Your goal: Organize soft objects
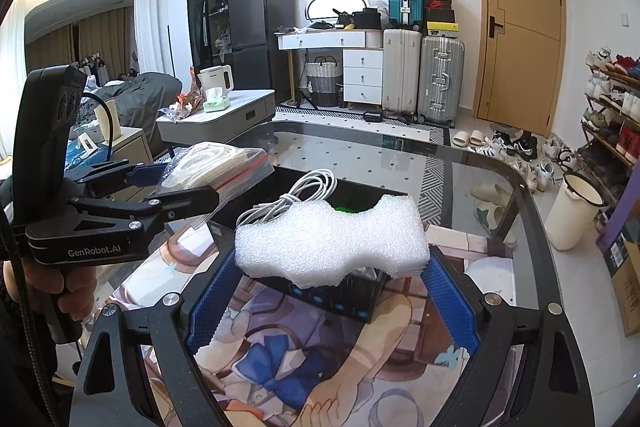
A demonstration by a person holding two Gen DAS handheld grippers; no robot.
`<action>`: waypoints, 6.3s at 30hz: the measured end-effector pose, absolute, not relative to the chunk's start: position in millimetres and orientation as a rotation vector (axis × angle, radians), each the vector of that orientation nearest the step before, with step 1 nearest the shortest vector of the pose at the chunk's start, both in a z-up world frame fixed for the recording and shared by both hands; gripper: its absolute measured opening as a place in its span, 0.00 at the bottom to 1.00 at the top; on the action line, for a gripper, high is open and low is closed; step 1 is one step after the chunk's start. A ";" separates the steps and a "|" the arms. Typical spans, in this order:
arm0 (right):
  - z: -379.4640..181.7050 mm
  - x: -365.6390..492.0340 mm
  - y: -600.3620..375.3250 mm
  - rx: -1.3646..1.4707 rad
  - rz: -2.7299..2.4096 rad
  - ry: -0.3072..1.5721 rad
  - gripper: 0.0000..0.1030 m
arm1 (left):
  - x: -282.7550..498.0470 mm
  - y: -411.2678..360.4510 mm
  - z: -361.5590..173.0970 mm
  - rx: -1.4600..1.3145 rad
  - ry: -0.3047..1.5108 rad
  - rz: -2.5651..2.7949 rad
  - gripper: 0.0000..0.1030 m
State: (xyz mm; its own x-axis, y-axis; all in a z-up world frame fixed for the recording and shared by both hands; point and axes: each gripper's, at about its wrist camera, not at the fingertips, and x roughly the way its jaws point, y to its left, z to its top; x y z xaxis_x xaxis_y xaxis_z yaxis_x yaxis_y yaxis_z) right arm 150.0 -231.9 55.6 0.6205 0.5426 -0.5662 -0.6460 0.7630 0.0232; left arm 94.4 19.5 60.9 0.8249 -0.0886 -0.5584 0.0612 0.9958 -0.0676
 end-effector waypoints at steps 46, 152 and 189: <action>16.5 232.8 -170.3 -0.380 0.734 0.706 0.88 | 164.6 22.1 29.2 -0.077 0.677 -0.102 0.62; 12.3 144.8 -235.6 -0.094 0.617 0.422 0.99 | 74.1 35.5 12.0 -0.068 0.462 0.071 1.00; 14.0 143.2 -237.1 -0.088 0.619 0.412 0.99 | 70.8 35.2 15.9 -0.074 0.441 0.061 1.00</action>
State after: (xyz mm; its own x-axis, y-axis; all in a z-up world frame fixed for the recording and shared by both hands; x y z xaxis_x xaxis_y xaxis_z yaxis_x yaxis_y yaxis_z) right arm 143.2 -237.1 14.0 0.7365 0.5450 -0.4007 -0.5797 0.8138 0.0415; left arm 70.8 35.2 15.9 0.9024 0.0433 -0.4286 -0.0753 0.9955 -0.0579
